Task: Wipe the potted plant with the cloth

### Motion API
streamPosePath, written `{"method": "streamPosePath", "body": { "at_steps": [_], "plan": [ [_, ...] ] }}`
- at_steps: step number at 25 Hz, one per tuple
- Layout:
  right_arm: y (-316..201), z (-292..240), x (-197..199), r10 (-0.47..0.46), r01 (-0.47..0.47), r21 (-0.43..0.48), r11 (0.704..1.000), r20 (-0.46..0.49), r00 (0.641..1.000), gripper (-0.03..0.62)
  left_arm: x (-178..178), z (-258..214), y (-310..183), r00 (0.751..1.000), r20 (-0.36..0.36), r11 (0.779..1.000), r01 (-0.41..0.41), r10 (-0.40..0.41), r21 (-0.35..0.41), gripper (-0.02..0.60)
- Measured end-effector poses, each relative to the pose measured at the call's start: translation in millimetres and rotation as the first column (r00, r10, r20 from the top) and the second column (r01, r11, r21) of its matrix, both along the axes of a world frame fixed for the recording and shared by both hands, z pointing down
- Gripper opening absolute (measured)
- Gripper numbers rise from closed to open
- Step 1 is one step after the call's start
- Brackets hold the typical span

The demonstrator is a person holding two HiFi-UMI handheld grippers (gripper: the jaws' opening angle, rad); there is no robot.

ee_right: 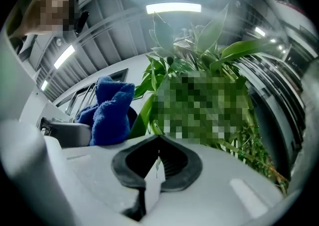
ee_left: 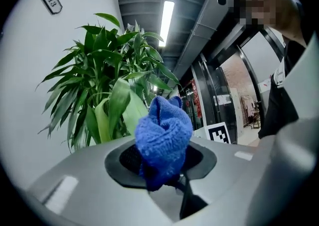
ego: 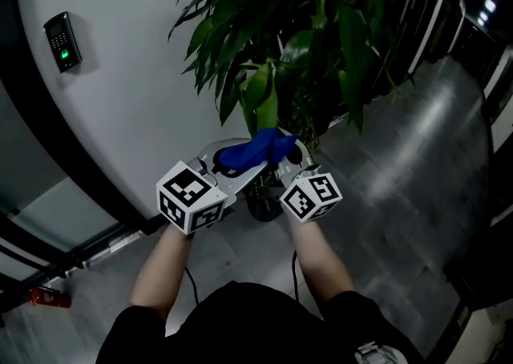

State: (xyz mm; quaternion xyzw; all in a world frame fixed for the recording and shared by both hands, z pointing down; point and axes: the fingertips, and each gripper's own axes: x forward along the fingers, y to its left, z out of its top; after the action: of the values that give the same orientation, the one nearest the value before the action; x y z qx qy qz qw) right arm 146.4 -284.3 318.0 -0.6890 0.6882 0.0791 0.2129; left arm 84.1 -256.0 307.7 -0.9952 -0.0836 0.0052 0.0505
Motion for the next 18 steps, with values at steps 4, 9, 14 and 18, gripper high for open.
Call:
{"method": "streamPosePath", "body": {
  "at_steps": [4, 9, 14, 18],
  "plan": [
    [0, 2, -5, 0.007, -0.007, -0.008, 1.0, -0.021, 1.0, 0.003, -8, 9, 0, 1.0, -0.007, 0.998, -0.023, 0.022, -0.066, 0.152],
    [3, 7, -8, 0.013, -0.013, -0.013, 1.0, -0.017, 1.0, 0.003, -17, 22, -4, 1.0, 0.007, 0.996, -0.025, 0.025, -0.091, 0.152],
    [4, 23, -12, 0.031, -0.032, -0.046, 0.998, -0.018, 0.999, 0.003, -24, 38, -7, 0.999, 0.03, 0.994, -0.026, 0.029, -0.108, 0.152],
    [6, 35, -18, 0.046, -0.047, -0.077, 0.996, -0.019, 0.999, 0.003, -31, 49, -12, 0.998, 0.046, 0.991, -0.025, 0.031, -0.129, 0.152]
  ]
}}
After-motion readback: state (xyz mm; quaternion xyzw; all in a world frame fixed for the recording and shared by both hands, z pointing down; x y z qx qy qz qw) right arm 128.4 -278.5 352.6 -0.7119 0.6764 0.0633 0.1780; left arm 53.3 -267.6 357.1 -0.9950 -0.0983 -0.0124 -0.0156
